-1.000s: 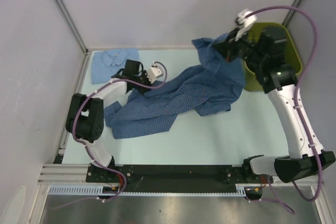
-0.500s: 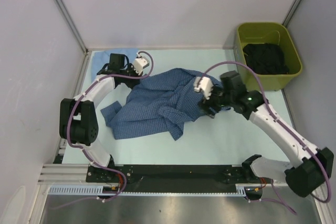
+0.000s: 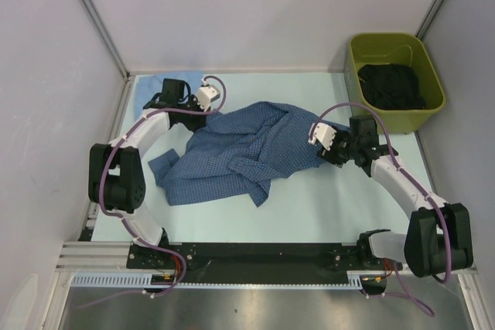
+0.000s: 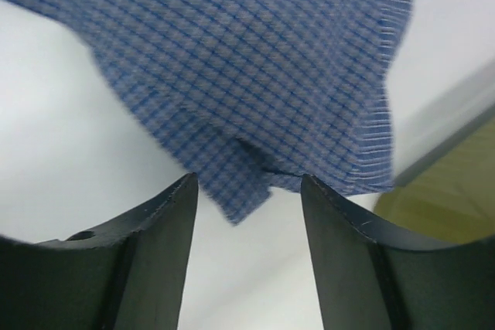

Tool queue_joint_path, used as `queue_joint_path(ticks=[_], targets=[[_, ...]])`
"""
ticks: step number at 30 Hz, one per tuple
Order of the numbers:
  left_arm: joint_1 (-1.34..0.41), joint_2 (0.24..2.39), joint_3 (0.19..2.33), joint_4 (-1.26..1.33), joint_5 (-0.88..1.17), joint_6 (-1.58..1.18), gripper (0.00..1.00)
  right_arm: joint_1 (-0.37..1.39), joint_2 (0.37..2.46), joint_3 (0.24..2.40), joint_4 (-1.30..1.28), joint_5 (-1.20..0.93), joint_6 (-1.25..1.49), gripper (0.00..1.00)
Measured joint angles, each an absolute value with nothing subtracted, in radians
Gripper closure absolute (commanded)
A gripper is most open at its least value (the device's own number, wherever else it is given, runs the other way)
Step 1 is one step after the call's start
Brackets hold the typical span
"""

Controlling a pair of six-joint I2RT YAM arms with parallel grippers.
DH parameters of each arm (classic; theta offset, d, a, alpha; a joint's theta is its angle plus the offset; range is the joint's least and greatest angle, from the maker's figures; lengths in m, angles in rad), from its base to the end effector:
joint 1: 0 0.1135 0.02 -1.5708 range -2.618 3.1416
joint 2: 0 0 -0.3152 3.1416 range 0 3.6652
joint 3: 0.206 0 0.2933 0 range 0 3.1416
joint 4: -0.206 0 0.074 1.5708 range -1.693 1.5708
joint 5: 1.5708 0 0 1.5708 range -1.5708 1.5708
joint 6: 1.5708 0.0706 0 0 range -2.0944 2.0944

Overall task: Fold and stack the long sleeve shirts
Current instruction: Flatten the shirt out

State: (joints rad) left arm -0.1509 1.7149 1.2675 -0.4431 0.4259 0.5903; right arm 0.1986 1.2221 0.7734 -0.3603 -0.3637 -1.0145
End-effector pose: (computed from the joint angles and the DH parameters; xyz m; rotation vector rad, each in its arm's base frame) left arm 0.4277 -0.0945 0.2478 1.0289 2.1465 -0.3178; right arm 0.2829 0.0826 0.2380 -1.4548 1.7989 0.0229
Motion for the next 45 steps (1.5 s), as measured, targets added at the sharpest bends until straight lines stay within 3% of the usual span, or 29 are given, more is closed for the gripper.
queue_joint_path(ticks=[7,15,24,29,33,42,45], targets=[[-0.151,1.720,1.283,-0.460,0.425,0.575,1.00,0.168,1.319,0.759,-0.195,-0.362,-1.099,0.35],[-0.151,1.725,1.284,-0.471,0.422,0.576,1.00,0.169,1.374,0.759,-0.180,-0.362,-1.146,0.27],[-0.150,1.736,1.284,-0.479,0.421,0.575,1.00,0.244,1.401,0.687,-0.061,-0.307,-1.182,0.30],[-0.150,1.736,1.284,-0.479,0.416,0.576,1.00,0.312,1.418,0.649,0.033,-0.251,-1.185,0.39],[-0.148,1.736,1.283,-0.479,0.411,0.576,1.00,0.331,1.418,0.636,0.099,-0.219,-1.182,0.51],[-0.131,1.736,1.283,-0.482,0.403,0.576,1.00,0.325,1.418,0.675,0.123,-0.216,-1.161,1.00],[-0.117,1.736,1.286,-0.487,0.404,0.576,1.00,0.308,1.417,0.721,0.092,-0.235,-1.143,1.00]])
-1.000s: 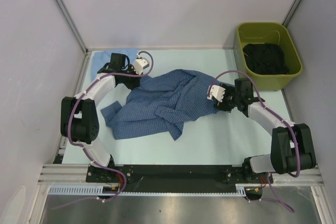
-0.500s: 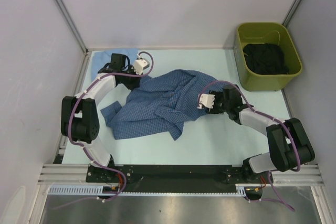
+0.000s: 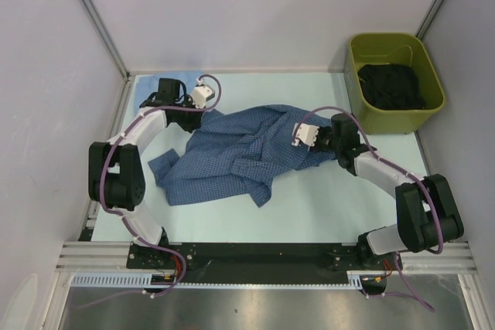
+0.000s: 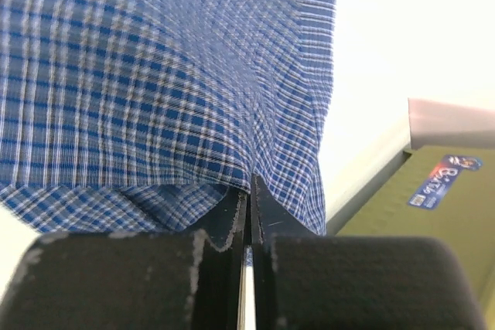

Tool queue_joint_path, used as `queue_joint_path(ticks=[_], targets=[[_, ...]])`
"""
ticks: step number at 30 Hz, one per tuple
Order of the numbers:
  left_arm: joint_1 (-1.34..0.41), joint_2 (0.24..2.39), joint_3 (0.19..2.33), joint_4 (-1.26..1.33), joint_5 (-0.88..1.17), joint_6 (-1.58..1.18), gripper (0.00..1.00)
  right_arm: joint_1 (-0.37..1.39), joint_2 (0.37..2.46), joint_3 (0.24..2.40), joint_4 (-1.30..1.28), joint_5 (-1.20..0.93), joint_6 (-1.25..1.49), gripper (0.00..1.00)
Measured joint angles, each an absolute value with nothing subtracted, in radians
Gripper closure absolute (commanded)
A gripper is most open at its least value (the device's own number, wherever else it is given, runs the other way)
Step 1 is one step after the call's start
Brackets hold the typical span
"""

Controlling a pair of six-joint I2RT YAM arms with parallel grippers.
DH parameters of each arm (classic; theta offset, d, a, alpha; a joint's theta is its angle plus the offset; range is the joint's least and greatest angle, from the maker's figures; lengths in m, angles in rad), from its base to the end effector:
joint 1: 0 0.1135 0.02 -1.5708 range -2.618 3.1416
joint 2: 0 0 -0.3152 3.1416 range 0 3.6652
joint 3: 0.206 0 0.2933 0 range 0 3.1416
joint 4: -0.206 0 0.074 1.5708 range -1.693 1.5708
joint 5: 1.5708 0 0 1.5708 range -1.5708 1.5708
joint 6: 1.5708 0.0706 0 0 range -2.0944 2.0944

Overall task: Fold and stack the long sleeve shirts
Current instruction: Flatten the shirt out

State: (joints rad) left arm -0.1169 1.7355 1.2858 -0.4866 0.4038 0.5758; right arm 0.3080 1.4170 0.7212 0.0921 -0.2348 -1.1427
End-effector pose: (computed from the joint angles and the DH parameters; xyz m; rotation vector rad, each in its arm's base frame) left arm 0.4324 -0.0787 0.2418 0.9751 2.2225 -0.3019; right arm 0.3266 0.1211 0.2060 -1.5332 1.5277 -0.2269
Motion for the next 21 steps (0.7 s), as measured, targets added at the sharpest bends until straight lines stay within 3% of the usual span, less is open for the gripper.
queue_joint_path(ticks=[13,21], targets=[[-0.039,1.720,1.529,-0.603,0.402,0.549,1.00,0.105,1.379,1.148,-0.068,-0.386,-0.712,1.00],[-0.040,1.544,1.709,-0.599,0.322,0.538,1.00,0.024,1.338,1.418,-0.060,-0.413,-0.429,1.00]])
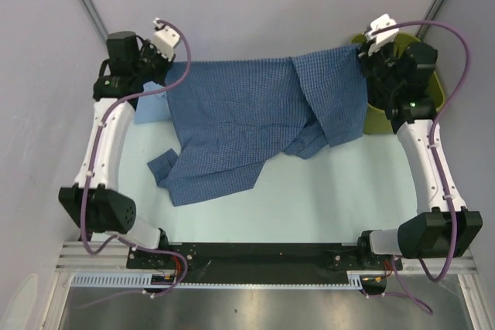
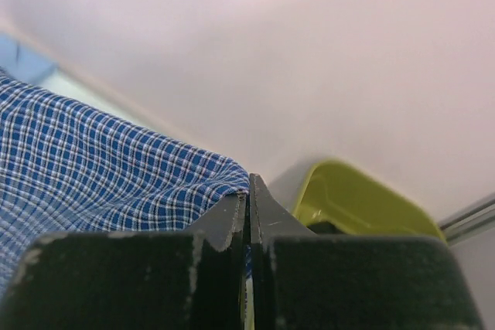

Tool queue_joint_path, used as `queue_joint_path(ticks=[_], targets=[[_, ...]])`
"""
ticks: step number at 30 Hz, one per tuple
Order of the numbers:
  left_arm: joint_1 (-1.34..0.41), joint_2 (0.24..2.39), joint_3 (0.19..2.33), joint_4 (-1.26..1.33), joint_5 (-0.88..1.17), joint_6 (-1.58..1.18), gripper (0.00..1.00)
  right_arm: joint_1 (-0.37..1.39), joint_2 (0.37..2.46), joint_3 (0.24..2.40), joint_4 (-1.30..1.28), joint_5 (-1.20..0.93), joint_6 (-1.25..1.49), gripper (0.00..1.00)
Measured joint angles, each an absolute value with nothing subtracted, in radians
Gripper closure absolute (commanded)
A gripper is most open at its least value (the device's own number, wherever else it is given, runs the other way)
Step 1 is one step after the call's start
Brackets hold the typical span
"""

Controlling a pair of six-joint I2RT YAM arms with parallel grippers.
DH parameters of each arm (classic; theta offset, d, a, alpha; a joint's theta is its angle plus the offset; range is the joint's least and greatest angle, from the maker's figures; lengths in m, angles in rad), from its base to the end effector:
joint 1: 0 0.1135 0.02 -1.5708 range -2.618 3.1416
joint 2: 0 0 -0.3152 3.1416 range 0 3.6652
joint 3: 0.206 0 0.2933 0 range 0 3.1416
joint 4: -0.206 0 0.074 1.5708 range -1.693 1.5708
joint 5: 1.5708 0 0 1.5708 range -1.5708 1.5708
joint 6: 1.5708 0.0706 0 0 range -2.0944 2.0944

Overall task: Fold and stack the long sleeve shirts
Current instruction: Flatten the shirt out

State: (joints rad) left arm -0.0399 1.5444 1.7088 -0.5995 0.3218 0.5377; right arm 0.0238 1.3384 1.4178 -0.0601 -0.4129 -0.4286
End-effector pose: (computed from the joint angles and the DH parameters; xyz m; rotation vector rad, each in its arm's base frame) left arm 0.4117 -0.0388 0.4753 0.7572 1.8318 -0.0003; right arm 0.3667 0.0371 0.5055 -0.6567 1.4075 0.0003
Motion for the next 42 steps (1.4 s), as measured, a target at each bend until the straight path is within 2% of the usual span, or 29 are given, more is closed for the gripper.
queue_joint_path(ticks=[6,15,23,29,37,40,42], targets=[[-0.045,1.390,1.710,-0.514,0.257,0.508,1.00,-0.007,1.335,1.546,-0.032,-0.411,-0.305,1.00],[-0.050,1.277,1.744,-0.464,0.237,0.451,1.00,-0.007,1.299,1.711,-0.035,-0.384,-0.217,1.00],[-0.057,1.043,1.768,-0.430,0.245,0.434,1.00,-0.006,1.083,1.749,-0.035,-0.331,-0.232,1.00],[-0.057,0.871,1.859,-0.401,0.290,0.428,1.00,-0.007,0.926,1.841,-0.021,-0.312,-0.273,1.00],[-0.047,0.813,2.075,-0.384,0.345,0.396,1.00,-0.022,0.902,2.120,-0.006,-0.301,-0.305,1.00],[-0.035,0.803,2.079,-0.388,0.343,0.402,1.00,-0.024,0.879,2.095,-0.010,-0.313,-0.320,1.00],[-0.033,0.783,2.009,-0.381,0.337,0.423,1.00,-0.023,0.849,2.000,0.002,-0.331,-0.339,1.00]])
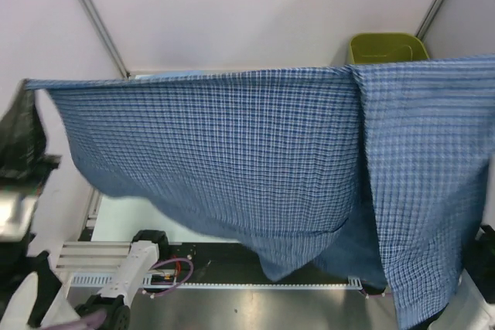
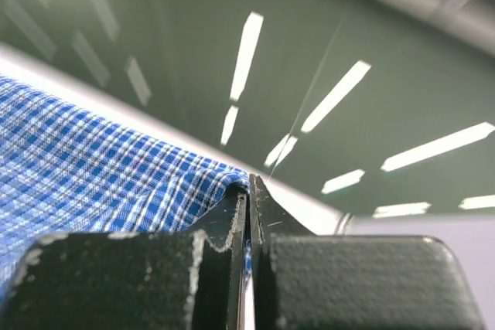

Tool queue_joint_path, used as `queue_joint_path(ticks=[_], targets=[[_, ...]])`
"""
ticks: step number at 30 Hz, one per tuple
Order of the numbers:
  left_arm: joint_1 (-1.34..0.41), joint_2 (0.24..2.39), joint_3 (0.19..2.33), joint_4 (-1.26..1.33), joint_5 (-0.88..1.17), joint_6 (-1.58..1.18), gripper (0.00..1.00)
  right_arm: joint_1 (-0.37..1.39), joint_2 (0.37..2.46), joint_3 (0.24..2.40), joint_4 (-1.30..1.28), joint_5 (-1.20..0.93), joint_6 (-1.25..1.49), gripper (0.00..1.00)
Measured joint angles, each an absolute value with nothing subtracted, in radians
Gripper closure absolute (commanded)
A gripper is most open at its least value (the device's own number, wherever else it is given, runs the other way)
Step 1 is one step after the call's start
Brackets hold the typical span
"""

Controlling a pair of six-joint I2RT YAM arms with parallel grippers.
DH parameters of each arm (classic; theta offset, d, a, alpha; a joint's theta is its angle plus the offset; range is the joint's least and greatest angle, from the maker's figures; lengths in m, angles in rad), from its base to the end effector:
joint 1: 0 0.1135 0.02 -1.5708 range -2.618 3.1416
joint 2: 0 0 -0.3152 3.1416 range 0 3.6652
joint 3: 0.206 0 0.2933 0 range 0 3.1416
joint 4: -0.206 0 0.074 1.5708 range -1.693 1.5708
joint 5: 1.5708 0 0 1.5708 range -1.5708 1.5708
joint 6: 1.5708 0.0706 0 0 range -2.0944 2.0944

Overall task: Fold and stack the long sleeve shirts
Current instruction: Flatten the shirt out

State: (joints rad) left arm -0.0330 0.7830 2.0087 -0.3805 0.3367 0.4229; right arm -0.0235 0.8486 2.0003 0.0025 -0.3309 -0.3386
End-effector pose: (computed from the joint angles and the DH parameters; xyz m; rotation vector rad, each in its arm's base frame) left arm -0.0702 -0.0210 0.7315 0.4768 0.6286 0.2474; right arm -0.0688 0.0246 0.7654 -0.3881 0.3577 -0.2848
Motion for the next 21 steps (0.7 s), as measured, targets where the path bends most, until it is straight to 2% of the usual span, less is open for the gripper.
queue_joint_path(ticks=[2,6,13,17,21], targets=[[-0.033,0.757,1.892,-0.382,0.324,0.453,1.00,-0.024,0.812,1.859,-0.001,-0.354,-0.362,1.00],[-0.032,0.710,1.514,-0.359,0.292,0.526,1.00,-0.023,0.770,1.531,-0.026,-0.412,-0.408,1.00],[-0.032,0.831,1.004,-0.308,0.276,0.605,1.00,-0.007,0.876,1.112,-0.072,-0.451,-0.465,1.00],[-0.032,0.999,0.873,-0.204,0.276,0.639,1.00,0.064,1.053,1.025,-0.016,-0.406,-0.496,1.00],[-0.028,1.322,0.894,-0.060,0.275,0.663,1.00,0.143,1.328,1.014,0.118,-0.344,-0.541,1.00]])
